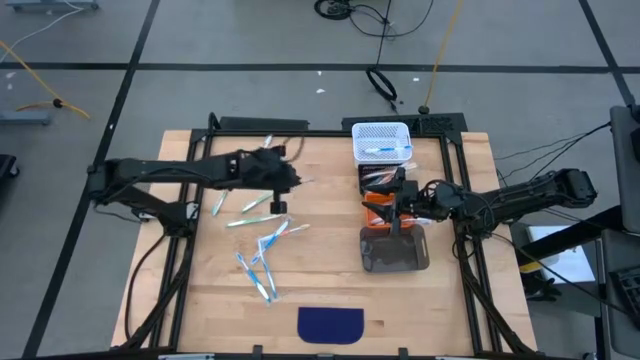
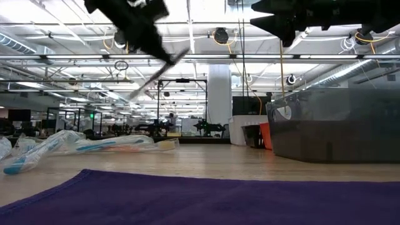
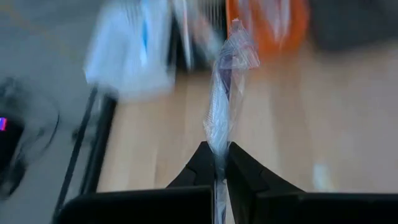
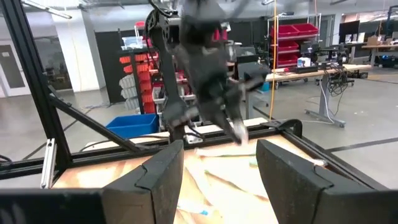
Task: Pick & Place Toothbrushes
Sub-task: Put the purple toothbrush into the orange bin
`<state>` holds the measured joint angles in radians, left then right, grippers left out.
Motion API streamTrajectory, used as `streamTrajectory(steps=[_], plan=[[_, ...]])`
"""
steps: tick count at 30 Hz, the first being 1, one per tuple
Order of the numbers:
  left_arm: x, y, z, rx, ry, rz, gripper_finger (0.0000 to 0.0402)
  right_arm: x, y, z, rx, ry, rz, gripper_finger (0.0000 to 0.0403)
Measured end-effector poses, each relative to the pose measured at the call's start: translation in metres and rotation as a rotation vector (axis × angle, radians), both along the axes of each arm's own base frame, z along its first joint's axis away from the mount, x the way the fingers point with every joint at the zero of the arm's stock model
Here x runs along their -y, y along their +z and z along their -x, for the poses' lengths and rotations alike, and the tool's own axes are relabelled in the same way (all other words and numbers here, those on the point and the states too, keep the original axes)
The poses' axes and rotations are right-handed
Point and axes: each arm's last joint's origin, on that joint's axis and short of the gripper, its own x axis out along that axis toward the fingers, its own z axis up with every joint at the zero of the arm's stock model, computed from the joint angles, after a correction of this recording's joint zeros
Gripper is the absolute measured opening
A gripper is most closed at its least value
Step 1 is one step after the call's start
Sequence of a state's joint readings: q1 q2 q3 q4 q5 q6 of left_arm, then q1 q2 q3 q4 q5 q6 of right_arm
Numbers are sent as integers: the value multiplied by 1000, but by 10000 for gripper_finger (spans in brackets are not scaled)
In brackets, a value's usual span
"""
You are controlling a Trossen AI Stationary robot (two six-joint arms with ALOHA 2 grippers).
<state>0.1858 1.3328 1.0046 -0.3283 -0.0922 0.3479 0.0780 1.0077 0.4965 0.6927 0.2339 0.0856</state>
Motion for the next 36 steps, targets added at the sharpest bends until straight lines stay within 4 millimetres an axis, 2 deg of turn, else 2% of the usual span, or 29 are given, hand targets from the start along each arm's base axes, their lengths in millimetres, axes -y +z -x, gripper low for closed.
streamTrajectory(steps=[6, 13, 21, 36], plan=[[6, 29, -8, 304, -74, 81, 9, 0, 4, 0, 43, -3, 16, 194], [21, 35, -28, 479, -176, 94, 9, 0, 6, 0, 62, -3, 17, 194], [32, 20, -55, 571, -216, 104, 9, 0, 8, -2, 100, -10, 51, 194], [33, -17, -89, 633, -222, 150, 6, 7, -9, -30, 116, -51, 85, 194]])
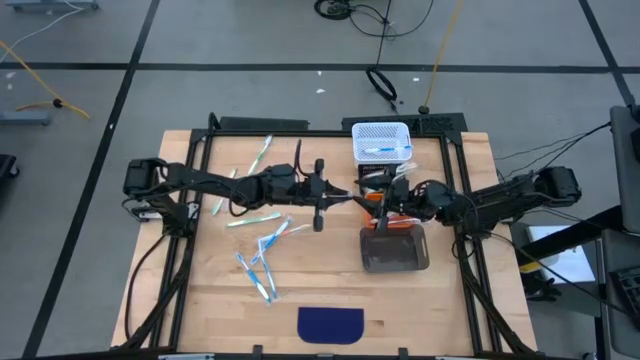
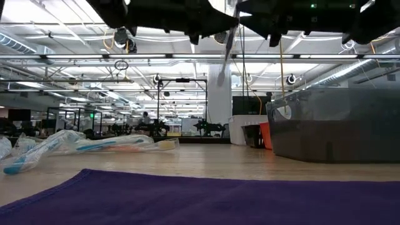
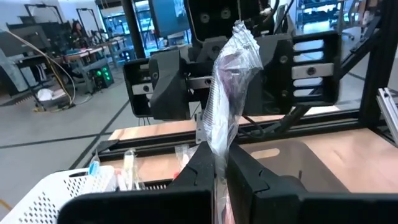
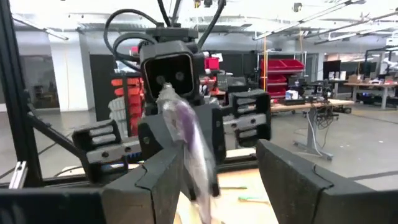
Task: Pick & Place Toothbrushes
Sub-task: Put the purple toothbrush into the orange bin
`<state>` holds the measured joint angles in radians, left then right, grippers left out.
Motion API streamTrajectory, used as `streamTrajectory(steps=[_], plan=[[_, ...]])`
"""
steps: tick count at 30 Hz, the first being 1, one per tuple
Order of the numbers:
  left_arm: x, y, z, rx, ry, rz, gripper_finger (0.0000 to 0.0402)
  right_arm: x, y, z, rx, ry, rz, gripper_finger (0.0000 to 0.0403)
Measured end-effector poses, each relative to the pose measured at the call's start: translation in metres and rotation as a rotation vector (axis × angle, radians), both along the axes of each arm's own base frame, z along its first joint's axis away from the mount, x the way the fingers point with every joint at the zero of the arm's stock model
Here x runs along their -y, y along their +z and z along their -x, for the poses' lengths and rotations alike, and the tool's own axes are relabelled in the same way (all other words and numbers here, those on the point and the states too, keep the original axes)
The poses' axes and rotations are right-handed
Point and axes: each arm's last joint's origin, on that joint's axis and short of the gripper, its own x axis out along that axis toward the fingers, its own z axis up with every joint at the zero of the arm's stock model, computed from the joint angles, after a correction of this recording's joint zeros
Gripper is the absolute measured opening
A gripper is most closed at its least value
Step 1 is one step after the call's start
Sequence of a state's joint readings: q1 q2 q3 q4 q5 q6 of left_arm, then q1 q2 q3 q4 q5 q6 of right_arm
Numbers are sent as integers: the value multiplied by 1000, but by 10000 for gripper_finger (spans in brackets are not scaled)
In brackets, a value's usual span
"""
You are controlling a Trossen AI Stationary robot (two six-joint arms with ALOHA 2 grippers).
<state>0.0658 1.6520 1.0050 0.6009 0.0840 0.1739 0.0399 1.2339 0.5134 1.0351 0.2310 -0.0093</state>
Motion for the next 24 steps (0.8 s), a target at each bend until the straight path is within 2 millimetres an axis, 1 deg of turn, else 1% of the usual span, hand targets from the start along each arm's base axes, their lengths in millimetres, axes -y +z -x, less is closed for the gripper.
streamTrajectory(steps=[4, 7, 10, 13, 14, 15, 17, 24], plan=[[-1, -5, -4, 9, 1, 0, 15, 0, 0, -9, -14, 0, 0, 192], [-1, -7, -4, 2, 2, -3, 10, -1, -3, -13, -42, 1, 1, 170], [-2, -6, -4, 7, 9, -3, 6, -1, -4, -13, -52, 1, 2, 121], [-4, -6, -4, 1, 18, 2, 22, -1, -5, -14, -64, -2, 15, 44], [-5, -6, -4, 2, 23, 5, 28, -1, -5, -14, -65, -5, 24, 25], [-6, -6, -4, 1, 26, 12, 33, -1, -5, -14, -66, -7, 31, 19], [-7, -7, -4, 0, 36, 27, 39, 0, -6, -14, -67, -8, 23, 19], [-8, -7, -4, -2, 47, 27, 43, 0, -5, -13, -70, -12, 30, 19]])
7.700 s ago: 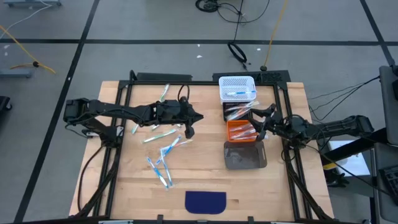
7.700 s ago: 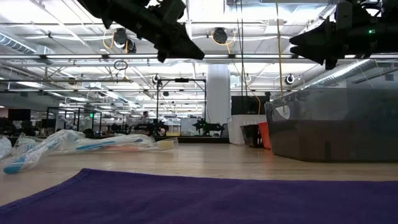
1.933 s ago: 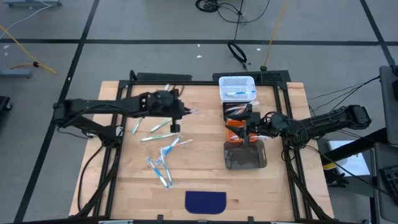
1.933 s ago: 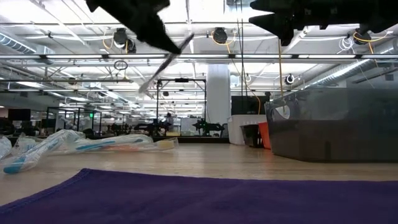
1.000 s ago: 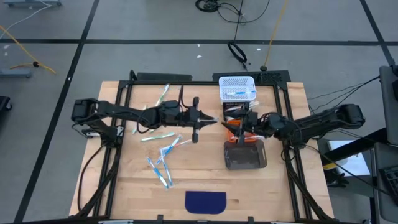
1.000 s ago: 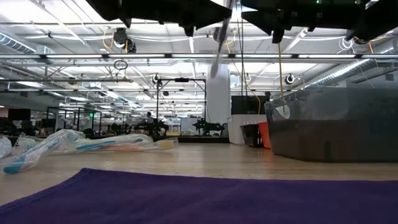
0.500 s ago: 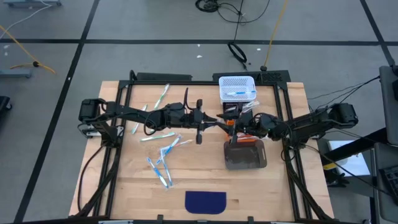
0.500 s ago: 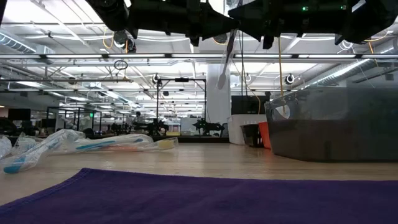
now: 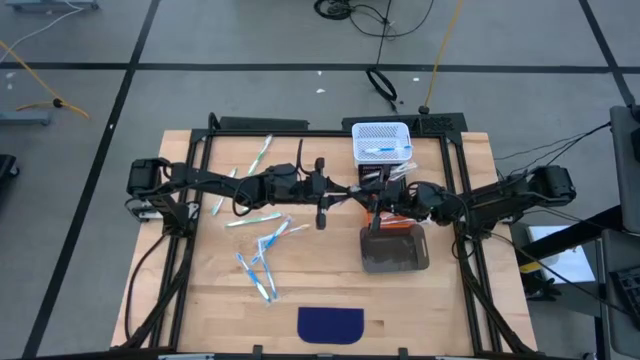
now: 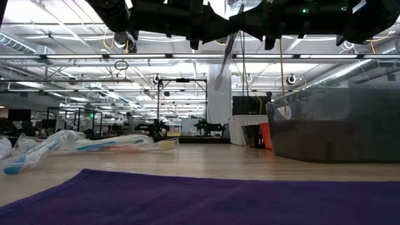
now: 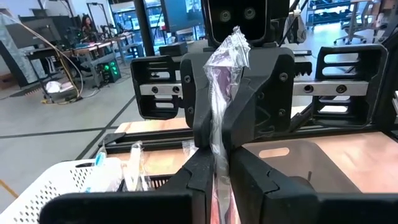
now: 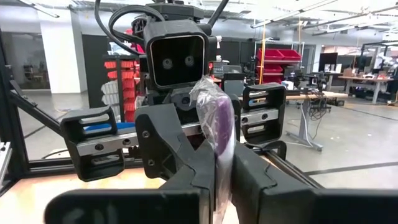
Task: Pick & Place Toothbrushes
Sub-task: Put the purple toothbrush into the orange bin
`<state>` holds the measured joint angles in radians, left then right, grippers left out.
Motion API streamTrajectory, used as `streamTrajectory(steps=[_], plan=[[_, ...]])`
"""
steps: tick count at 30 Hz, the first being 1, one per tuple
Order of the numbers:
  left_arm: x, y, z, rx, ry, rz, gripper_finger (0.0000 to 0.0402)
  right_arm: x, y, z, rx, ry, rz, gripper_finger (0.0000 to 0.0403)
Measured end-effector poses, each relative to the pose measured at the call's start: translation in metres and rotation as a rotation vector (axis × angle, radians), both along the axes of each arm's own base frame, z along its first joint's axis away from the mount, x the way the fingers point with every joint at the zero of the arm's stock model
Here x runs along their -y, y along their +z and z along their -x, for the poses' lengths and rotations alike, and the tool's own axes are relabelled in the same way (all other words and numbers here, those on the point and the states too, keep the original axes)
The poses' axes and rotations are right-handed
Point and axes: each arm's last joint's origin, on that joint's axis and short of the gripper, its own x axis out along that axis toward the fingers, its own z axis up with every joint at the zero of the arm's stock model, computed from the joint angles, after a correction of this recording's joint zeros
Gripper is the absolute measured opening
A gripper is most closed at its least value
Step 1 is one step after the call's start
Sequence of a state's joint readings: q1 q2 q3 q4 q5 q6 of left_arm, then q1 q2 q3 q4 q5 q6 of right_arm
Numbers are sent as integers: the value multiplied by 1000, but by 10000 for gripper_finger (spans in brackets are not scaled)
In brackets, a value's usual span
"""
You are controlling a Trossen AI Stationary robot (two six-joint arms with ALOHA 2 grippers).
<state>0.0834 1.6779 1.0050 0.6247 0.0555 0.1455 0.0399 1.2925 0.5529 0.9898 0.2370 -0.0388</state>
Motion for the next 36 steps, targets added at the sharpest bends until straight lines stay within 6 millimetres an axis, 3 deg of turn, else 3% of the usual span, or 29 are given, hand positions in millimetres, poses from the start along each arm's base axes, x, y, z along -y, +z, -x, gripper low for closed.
streamTrajectory(steps=[4, 9, 14, 19, 27, 36], plan=[[0, 0, 0, 1, 4, -17, 48, 0, 3, 3, -14, -2, 2, 19], [-7, 10, 9, -25, 40, -16, 89, -2, 11, 14, -40, -18, 2, 19], [-11, 17, 22, -128, 52, -19, 131, -8, 12, 34, -68, -57, 0, 19], [-10, 16, 30, -217, 47, -7, 146, -13, 12, 59, -64, -126, -21, 19], [-4, 11, 31, -271, 29, 14, 147, -19, -8, 89, -75, -209, -84, 19], [-4, 12, 31, -256, 29, 14, 147, -17, -36, 99, -97, -272, -145, 19]])
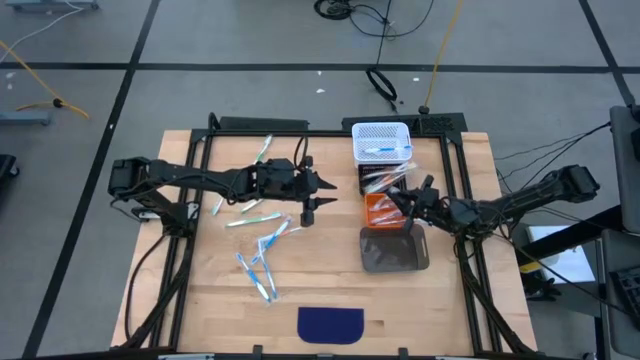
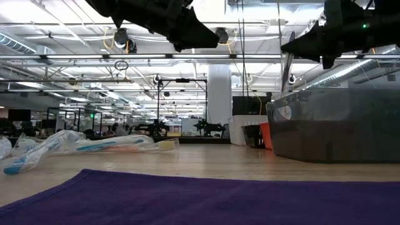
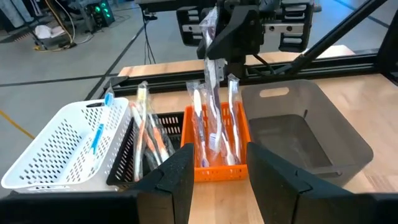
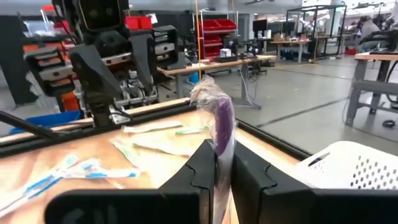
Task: Pick & Place Toothbrushes
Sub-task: Put the purple toothbrush into the orange bin
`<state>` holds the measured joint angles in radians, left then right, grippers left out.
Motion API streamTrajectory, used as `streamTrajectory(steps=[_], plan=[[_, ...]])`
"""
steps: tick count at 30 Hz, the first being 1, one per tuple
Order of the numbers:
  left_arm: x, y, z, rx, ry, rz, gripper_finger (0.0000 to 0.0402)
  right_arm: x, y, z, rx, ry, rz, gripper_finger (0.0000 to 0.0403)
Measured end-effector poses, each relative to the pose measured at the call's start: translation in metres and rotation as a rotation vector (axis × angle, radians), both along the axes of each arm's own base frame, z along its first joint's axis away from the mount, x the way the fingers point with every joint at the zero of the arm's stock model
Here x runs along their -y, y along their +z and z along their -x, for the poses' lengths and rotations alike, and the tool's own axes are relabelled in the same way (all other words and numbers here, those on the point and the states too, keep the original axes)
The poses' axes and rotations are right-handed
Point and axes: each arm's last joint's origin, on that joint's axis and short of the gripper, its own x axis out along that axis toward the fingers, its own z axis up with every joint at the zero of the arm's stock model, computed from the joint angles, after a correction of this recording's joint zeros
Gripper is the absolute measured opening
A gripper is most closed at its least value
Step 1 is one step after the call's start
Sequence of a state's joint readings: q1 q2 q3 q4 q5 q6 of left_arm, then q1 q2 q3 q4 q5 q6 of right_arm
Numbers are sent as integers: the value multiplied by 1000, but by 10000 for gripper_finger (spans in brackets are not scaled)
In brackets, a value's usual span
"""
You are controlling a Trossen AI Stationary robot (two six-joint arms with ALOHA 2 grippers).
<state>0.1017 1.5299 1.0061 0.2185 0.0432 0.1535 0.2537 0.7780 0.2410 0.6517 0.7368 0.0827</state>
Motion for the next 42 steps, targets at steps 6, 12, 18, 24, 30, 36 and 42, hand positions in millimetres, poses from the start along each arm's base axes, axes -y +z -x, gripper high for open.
streamTrajectory(steps=[6, 12, 18, 24, 30, 36, 42], plan=[[0, 0, 0, 2, 1, 2, 147, 1, -11, 4, 9, 0, -21, 19], [0, 0, 0, 3, 1, 1, 147, 2, -22, 7, 8, 0, -54, 19], [0, 0, 0, 3, 1, 1, 147, 3, -32, 11, 10, 0, -92, 19], [0, 0, 0, 3, 1, 1, 147, 3, -34, 11, -2, 5, -87, 34], [0, 0, 0, 2, 1, 1, 147, 3, -34, 11, -30, 6, -34, 87], [0, -1, 0, -6, 2, 6, 147, 3, -30, 13, -41, 0, 33, 169], [0, -1, 0, -9, 2, 7, 147, 7, -21, 19, -8, -71, 81, 226]])
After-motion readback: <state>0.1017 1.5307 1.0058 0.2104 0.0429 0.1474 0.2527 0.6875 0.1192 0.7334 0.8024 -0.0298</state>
